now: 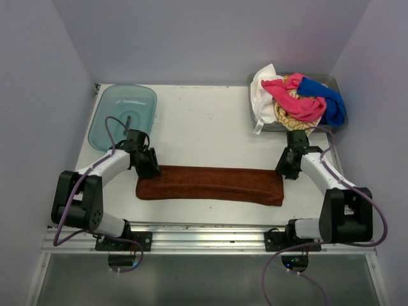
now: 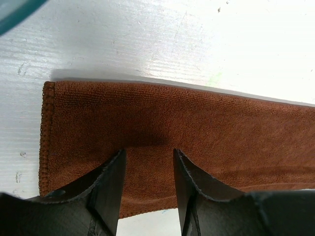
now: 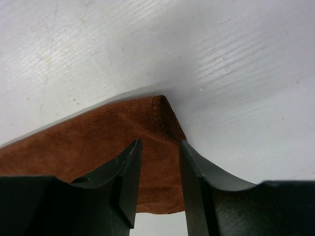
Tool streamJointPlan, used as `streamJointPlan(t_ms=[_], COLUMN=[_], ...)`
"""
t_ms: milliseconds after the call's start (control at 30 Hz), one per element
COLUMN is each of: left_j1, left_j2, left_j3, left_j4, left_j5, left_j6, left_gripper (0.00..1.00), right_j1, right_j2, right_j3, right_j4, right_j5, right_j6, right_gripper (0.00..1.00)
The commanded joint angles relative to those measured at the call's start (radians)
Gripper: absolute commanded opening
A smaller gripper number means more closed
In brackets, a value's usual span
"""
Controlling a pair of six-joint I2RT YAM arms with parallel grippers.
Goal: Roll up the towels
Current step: Fold the towel
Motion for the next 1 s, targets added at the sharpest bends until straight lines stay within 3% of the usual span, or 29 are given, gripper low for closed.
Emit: streamJointPlan(t_ms=[0,167,267,533,967], left_j1=[0.002,0.002,0.002,0.002,0.002], left_j2=[0.007,0.007,0.013,0.045,0.113], left_j3=[0.022,0.019,0.015,0.006,-0.047], left_j4=[0.007,0.009,0.013,0.019,0.039], left_j5=[-0.004,-0.006,-0.001,0.002,-0.019], left_j6=[0.025,0.028,0.028,0.020,0.005], left_gripper=[0.47,0.47,0.47,0.47,0.46], right_j1=[-0.001,-0.001,-0.001,-0.008,-0.031], right_j2=[0.055,0.127,0.132,0.152,0.054], right_j3=[0.048,0.075,0.072,0.069,0.058], right_j4=[0.018,0.039,0.044,0.059,0.084], right_j5=[-0.024,-0.052,-0.023,0.020,0.055], right_j6=[-0.057,-0.074,-0.071,-0.061,-0.011], right_gripper=[0.41,0.42,0.38,0.00,0.00])
